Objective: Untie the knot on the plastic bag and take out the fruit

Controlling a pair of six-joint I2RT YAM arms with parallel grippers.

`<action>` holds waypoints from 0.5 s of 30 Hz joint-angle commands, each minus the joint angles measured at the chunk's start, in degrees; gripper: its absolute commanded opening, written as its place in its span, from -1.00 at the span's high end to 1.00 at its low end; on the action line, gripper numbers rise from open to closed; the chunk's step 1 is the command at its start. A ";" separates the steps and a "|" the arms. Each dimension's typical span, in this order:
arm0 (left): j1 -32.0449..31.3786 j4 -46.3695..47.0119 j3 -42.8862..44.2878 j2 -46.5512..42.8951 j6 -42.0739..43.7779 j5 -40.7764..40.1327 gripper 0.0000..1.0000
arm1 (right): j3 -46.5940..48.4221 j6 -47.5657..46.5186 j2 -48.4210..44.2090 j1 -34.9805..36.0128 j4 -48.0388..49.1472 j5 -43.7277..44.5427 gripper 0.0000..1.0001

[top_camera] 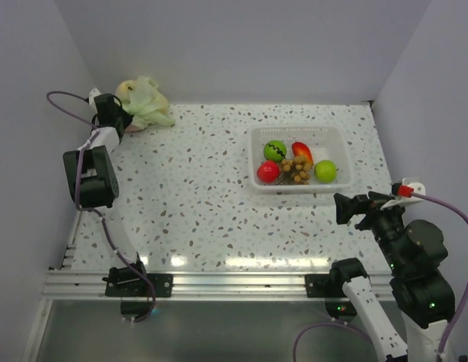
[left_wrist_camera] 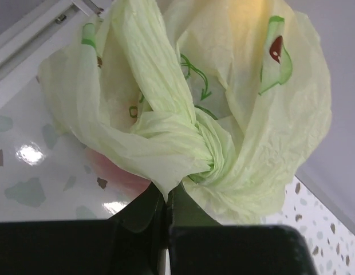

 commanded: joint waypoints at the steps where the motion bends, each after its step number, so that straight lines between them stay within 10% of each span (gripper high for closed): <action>1: 0.23 7.89 -5.13 -7.24 3.14 7.92 1.00 | 1.69 0.20 2.95 0.10 1.71 1.06 -0.97; 15: -15.75 -11.69 -26.39 -39.48 6.83 21.82 1.00 | 3.98 0.72 21.22 0.10 2.50 -18.43 -0.97</action>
